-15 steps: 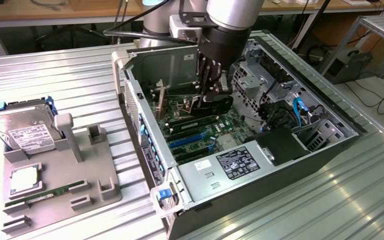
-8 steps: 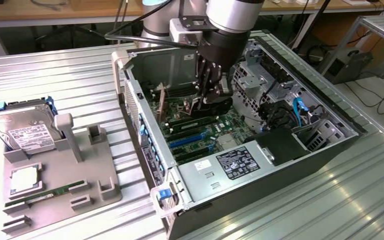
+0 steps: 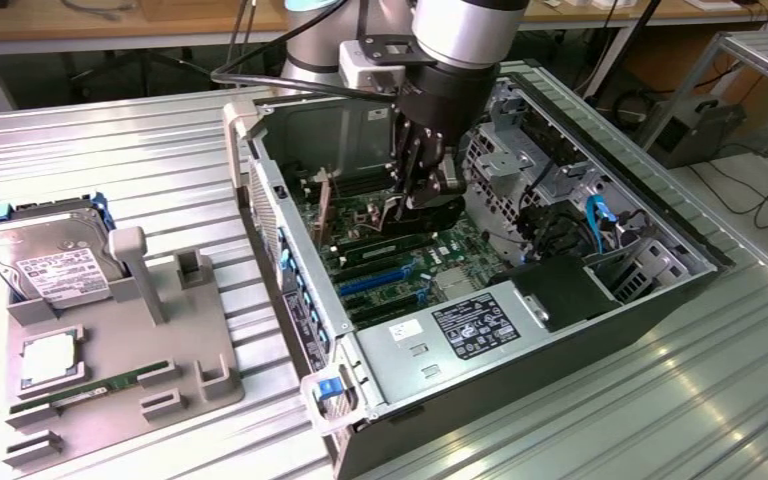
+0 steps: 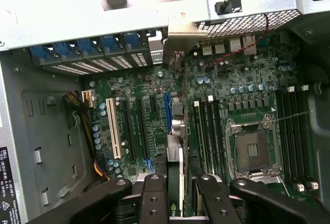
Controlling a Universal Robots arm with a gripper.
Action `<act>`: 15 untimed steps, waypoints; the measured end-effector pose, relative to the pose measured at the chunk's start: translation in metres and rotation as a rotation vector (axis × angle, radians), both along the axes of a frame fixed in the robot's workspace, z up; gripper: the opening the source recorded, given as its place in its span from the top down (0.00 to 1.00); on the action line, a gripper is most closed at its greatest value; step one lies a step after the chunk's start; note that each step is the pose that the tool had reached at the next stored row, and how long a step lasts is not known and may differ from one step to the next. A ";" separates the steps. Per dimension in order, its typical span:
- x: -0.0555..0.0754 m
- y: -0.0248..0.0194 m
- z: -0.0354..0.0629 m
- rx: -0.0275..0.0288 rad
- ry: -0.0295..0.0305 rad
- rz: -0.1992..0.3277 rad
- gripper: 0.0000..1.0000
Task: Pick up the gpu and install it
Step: 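Insert the gpu into the slot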
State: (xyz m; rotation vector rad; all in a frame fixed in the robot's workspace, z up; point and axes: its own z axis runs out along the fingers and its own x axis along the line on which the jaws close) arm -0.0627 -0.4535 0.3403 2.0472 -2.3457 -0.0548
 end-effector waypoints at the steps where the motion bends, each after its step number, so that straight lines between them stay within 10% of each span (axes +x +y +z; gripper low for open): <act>1: 0.000 0.0000 0.0000 0.0000 0.0000 0.000 0.74; 15: 0.000 -0.0034 -0.0099 -0.0001 -0.0005 0.001 0.74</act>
